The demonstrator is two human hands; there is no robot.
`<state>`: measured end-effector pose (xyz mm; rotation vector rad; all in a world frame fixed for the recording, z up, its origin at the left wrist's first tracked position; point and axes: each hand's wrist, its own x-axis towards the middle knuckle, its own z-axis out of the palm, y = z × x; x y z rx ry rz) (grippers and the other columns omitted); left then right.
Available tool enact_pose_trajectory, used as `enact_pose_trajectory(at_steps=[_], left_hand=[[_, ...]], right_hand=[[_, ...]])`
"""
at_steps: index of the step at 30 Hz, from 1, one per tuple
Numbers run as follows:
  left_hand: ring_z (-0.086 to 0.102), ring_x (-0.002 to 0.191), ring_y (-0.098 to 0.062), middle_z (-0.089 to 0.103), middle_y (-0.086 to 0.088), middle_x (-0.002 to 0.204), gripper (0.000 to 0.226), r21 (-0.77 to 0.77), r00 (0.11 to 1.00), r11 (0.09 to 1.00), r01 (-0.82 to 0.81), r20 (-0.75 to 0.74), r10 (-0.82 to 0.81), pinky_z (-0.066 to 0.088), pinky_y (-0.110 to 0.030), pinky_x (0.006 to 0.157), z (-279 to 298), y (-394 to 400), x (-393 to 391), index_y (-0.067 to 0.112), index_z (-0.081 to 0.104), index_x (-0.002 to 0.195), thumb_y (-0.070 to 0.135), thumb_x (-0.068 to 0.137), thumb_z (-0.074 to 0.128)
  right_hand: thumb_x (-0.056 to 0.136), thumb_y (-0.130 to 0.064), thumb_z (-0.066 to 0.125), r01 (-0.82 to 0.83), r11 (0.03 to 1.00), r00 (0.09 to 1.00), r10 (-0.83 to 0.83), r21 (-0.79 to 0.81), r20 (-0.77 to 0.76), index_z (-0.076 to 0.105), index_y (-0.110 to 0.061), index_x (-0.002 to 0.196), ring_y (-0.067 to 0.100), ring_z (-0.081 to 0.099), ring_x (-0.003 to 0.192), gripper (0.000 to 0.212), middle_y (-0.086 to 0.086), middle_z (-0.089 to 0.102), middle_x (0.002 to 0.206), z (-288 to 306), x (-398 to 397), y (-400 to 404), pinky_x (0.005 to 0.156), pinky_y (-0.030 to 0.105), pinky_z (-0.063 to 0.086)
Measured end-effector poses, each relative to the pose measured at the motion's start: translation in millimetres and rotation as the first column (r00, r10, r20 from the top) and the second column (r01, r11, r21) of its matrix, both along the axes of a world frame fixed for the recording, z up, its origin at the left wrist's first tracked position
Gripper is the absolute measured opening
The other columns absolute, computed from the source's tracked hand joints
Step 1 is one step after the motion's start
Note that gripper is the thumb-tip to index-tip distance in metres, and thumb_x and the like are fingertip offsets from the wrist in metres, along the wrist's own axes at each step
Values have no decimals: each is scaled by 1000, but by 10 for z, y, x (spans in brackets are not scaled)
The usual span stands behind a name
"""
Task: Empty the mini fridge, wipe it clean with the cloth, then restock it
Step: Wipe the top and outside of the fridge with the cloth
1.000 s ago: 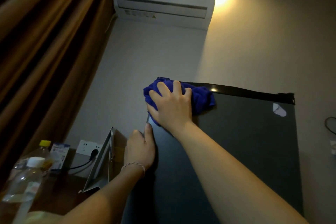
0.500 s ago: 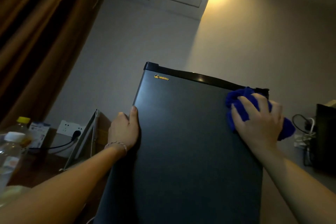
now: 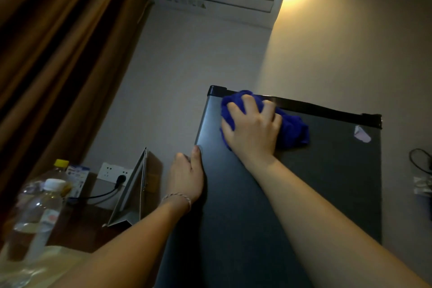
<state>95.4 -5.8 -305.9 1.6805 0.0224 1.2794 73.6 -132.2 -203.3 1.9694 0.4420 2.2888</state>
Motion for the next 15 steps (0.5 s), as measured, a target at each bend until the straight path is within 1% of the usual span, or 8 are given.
enact_pose_trajectory(at_steps=[2,4,7,10,12,15], left_hand=[[54,71,-18,56,-5,84,53,0,1000,1000,-14,-7,14,34,-32,58,-2,10,13,13,49,87,58,101,23],[54,69,-15,56,-5,82,52,1,1000,1000,-11,-11,11,32,-28,54,3,6,14,14,48,87,57,102,22],[57,71,-16,58,-5,83,51,-2,1000,1000,1,-11,-1,34,-28,55,16,7,2,15,48,89,57,102,22],[59,73,-19,60,-6,84,54,0,1000,1000,3,-6,-3,43,-34,61,0,43,13,18,48,87,63,99,21],[61,76,-22,60,-7,86,57,11,1000,1000,22,-3,-22,50,-38,69,-2,57,26,17,48,88,66,96,20],[59,77,-22,59,-7,88,56,15,1000,1000,17,-10,-17,48,-39,71,-8,44,5,18,46,88,66,96,20]], right_hand=[[90,-50,51,-1,998,1000,2,-61,10,63,-24,108,39,51,104,34,3,56,127,-27,8,292,77,45,43],[92,-50,51,-1,996,1000,1,-85,4,64,-23,109,40,51,104,34,4,56,126,-37,23,442,77,46,43],[91,-50,55,4,990,1000,-3,-144,7,64,-23,112,43,51,109,35,5,56,129,-31,45,385,80,49,45],[88,-52,57,20,976,1000,-20,-218,1,63,-26,115,43,50,111,38,5,55,132,-3,29,129,81,52,46],[87,-53,56,47,981,999,-49,-187,-6,61,-28,118,41,50,110,40,5,53,135,41,26,-159,80,49,44],[89,-54,52,40,997,999,-40,-68,-6,59,-30,120,41,49,110,40,3,51,138,100,15,-809,80,48,45]])
